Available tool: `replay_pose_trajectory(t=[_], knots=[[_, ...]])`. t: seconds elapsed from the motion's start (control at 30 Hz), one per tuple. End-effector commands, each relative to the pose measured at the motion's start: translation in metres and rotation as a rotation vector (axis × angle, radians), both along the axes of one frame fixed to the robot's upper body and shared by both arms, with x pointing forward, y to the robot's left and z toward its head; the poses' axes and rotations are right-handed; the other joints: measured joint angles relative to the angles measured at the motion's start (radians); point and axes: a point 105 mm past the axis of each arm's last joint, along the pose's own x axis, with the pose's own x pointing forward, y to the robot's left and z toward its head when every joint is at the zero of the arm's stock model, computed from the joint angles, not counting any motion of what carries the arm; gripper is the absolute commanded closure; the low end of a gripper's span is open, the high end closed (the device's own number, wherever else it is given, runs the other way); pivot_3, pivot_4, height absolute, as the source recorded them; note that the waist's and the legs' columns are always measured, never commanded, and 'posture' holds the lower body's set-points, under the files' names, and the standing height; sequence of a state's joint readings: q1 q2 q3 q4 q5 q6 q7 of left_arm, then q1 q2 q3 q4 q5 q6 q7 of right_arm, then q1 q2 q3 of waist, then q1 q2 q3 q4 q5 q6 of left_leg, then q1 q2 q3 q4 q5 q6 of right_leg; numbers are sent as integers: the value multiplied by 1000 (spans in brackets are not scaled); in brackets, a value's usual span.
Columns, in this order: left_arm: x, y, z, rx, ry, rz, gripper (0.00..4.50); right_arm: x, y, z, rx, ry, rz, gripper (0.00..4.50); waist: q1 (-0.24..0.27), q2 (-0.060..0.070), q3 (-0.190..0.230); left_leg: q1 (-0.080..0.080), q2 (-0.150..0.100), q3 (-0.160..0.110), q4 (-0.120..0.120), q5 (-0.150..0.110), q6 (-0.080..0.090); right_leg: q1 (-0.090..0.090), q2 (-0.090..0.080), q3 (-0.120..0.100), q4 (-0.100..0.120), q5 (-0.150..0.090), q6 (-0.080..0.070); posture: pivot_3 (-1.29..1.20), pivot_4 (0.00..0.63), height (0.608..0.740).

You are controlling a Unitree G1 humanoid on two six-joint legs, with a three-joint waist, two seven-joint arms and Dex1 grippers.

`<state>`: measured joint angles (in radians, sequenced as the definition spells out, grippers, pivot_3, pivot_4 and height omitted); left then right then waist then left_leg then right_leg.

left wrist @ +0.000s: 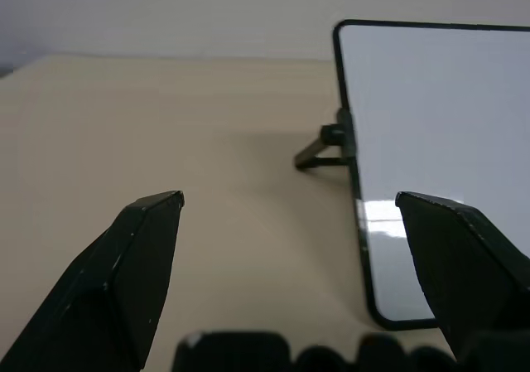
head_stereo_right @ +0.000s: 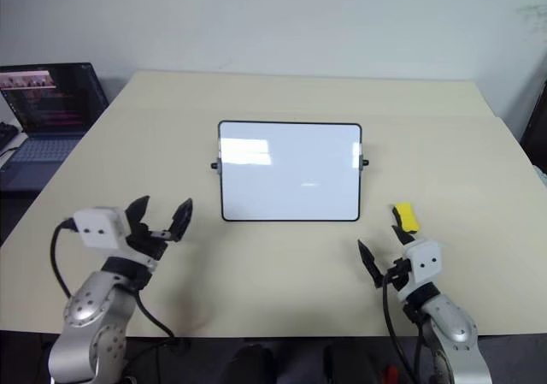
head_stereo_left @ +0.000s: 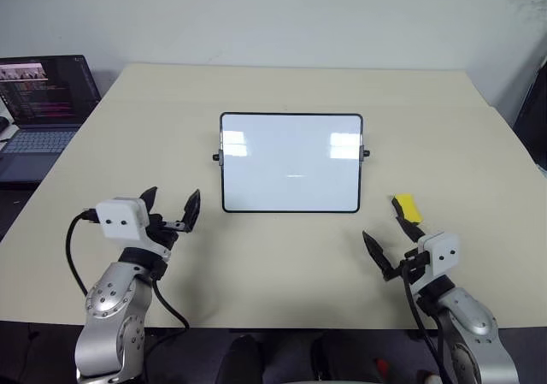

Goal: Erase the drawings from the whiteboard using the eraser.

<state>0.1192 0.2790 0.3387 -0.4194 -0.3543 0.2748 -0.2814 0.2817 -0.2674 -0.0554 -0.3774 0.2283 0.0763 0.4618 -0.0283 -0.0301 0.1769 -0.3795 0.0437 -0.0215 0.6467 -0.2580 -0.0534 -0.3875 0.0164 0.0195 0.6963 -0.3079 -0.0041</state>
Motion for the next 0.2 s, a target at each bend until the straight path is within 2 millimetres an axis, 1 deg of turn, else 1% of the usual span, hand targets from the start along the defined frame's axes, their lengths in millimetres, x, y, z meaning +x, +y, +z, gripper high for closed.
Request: replay_pose_trajectory(t=[0.03, 0.13, 0.2], knots=[[-3, 5, -3, 14, -3, 50, 0, -1, -1, 10, 15, -47, 18, 28, 0, 0, 0, 0, 0, 0, 0, 0, 0, 0, 0, 0, 0, 0, 0, 0, 150, 740], [-9, 8, -12, 2, 31, 95, 0, -2, 3, 15, 12, -59, 36, 28, 0, -1, 0, 0, 0, 0, 0, 0, 0, 0, 0, 0, 0, 0, 0, 0, 150, 740], [-8, 6, -18, -4, 52, 104, 0, 2, 1, 18, 14, -52, 24, 28, 0, -1, 0, 0, 0, 0, 0, 0, 0, 0, 0, 0, 0, 0, 0, 0, 150, 740]])
